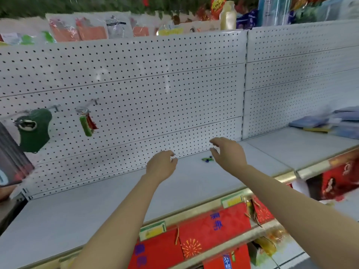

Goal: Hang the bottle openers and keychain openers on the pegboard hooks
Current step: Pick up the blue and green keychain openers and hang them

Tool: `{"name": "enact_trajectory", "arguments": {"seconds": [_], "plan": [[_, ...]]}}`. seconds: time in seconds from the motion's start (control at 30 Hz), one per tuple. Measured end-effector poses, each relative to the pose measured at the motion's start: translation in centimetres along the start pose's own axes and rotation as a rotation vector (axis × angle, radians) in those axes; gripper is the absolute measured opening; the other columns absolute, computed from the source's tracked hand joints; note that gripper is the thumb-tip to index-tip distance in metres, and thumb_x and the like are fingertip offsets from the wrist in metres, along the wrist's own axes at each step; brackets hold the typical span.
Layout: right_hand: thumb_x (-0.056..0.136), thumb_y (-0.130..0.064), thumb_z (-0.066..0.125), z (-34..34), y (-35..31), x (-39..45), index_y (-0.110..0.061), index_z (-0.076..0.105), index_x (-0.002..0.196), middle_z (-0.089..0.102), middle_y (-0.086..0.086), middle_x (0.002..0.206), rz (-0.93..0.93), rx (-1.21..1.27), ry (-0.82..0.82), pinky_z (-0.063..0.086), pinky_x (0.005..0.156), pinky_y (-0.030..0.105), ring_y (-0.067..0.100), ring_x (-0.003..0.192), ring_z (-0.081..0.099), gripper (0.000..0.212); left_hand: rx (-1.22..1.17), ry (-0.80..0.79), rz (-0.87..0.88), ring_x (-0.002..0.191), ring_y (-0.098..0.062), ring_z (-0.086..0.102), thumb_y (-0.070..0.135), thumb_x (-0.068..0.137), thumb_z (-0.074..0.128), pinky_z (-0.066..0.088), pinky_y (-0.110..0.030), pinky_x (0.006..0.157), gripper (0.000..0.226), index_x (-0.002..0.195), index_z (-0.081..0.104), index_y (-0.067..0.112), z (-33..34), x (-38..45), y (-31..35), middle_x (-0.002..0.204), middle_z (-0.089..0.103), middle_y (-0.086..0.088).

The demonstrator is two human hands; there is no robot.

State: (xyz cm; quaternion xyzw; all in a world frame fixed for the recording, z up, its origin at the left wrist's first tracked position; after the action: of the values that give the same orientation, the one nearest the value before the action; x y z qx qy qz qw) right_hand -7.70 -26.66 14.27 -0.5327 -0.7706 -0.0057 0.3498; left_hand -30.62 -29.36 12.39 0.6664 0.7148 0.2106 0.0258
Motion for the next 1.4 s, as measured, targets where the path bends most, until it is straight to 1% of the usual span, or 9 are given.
{"name": "enact_trajectory", "arguments": {"seconds": [0.33, 0.57, 0.7, 0.77, 0.87, 0.93, 1.07, 1.2, 1.4], "plan": [[0.094, -0.026, 0.058, 2.9, 12.2, 1.4, -0.017, 0.063, 0.125, 0.069, 0.002, 0.118, 0.025, -0.104, -0.137, 0.051, 0.084, 0.034, 0.025, 0.101, 0.066, 0.033, 0.043, -0.146, 0.017, 0.122, -0.024, 0.054, 0.037, 0.101, 0.045, 0.046, -0.034, 0.094, 0.041, 0.138, 0.054, 0.02, 11.0, 6.1, 6.3, 0.138, 0.056, -0.003], [0.092, -0.023, 0.06, 8.0, 17.3, 5.0, -0.016, 0.064, 0.122, 0.071, 0.001, 0.114, 0.065, -0.106, -0.181, 0.048, 0.082, 0.031, 0.026, 0.097, 0.067, 0.031, 0.055, -0.152, 0.022, 0.115, -0.024, 0.056, 0.031, 0.1, 0.051, 0.048, -0.034, 0.088, 0.033, 0.13, 0.062, 0.02, 16.5, 13.2, 6.4, 0.127, 0.06, -0.004], [0.091, -0.022, 0.059, 10.8, 19.7, 7.2, -0.017, 0.065, 0.119, 0.072, 0.001, 0.11, 0.058, -0.097, -0.209, 0.051, 0.079, 0.031, 0.027, 0.093, 0.067, 0.029, 0.095, -0.161, 0.045, 0.107, -0.025, 0.058, 0.025, 0.099, 0.052, 0.046, -0.032, 0.077, 0.026, 0.118, 0.069, 0.022, 19.7, 17.1, 6.4, 0.114, 0.061, -0.004], [0.092, -0.021, 0.059, 12.1, 20.7, 8.1, -0.017, 0.065, 0.119, 0.071, 0.0, 0.11, 0.063, -0.082, -0.229, 0.048, 0.079, 0.03, 0.025, 0.095, 0.067, 0.028, 0.104, -0.183, 0.072, 0.104, -0.026, 0.059, 0.023, 0.099, 0.053, 0.044, -0.03, 0.072, 0.025, 0.117, 0.07, 0.023, 21.2, 18.7, 6.5, 0.111, 0.061, -0.006], [0.091, -0.02, 0.059, 14.1, 22.0, 9.0, -0.018, 0.065, 0.118, 0.071, -0.001, 0.109, 0.073, -0.068, -0.268, 0.045, 0.078, 0.028, 0.024, 0.096, 0.066, 0.028, 0.117, -0.243, 0.096, 0.109, -0.027, 0.056, 0.02, 0.098, 0.054, 0.046, -0.034, 0.078, 0.029, 0.125, 0.065, 0.024, 23.6, 20.4, 6.9, 0.117, 0.058, -0.006], [0.092, -0.02, 0.058, 15.6, 22.9, 9.6, -0.019, 0.065, 0.118, 0.07, -0.002, 0.11, 0.082, -0.052, -0.302, 0.043, 0.077, 0.026, 0.023, 0.097, 0.066, 0.028, 0.117, -0.247, 0.074, 0.113, -0.026, 0.054, 0.015, 0.095, 0.057, 0.048, -0.035, 0.083, 0.033, 0.126, 0.063, 0.023, 24.6, 21.3, 6.7, 0.12, 0.057, -0.004], [0.092, -0.019, 0.056, 18.5, 24.1, 11.2, -0.021, 0.065, 0.119, 0.069, -0.003, 0.11, 0.07, -0.016, -0.393, 0.048, 0.078, 0.029, 0.022, 0.097, 0.064, 0.028, 0.107, -0.268, -0.012, 0.114, -0.024, 0.053, 0.005, 0.088, 0.062, 0.043, -0.032, 0.078, 0.043, 0.128, 0.06, 0.022, 26.1, 23.0, 5.4, 0.124, 0.055, -0.002], [0.095, -0.019, 0.054, 20.9, 24.3, 12.7, -0.022, 0.063, 0.122, 0.068, -0.003, 0.109, 0.029, 0.019, -0.468, 0.047, 0.075, 0.028, 0.02, 0.095, 0.064, 0.028, 0.095, -0.327, -0.04, 0.108, -0.025, 0.056, 0.014, 0.09, 0.063, 0.046, -0.033, 0.078, 0.03, 0.119, 0.065, 0.022, 27.3, 24.0, 3.6, 0.117, 0.057, -0.004], [0.096, -0.019, 0.052, 24.2, 23.5, 15.7, -0.025, 0.059, 0.126, 0.065, -0.004, 0.109, -0.049, 0.053, -0.578, 0.047, 0.073, 0.027, 0.019, 0.093, 0.063, 0.031, 0.093, -0.315, -0.023, 0.089, -0.016, 0.051, 0.022, 0.089, 0.065, 0.042, -0.027, 0.073, 0.013, 0.102, 0.068, 0.021, 27.5, 24.6, 2.8, 0.103, 0.057, 0.003]]}}
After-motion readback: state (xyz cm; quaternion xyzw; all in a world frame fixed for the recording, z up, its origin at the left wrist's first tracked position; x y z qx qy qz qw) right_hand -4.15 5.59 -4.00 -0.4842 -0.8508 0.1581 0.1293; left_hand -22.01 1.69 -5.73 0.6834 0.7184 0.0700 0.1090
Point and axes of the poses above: each hand's wrist, its own x-axis towards the middle knuckle, its own z-axis out of the palm, y = z × x, the point moved 4 cm from there along x, towards the middle knuckle
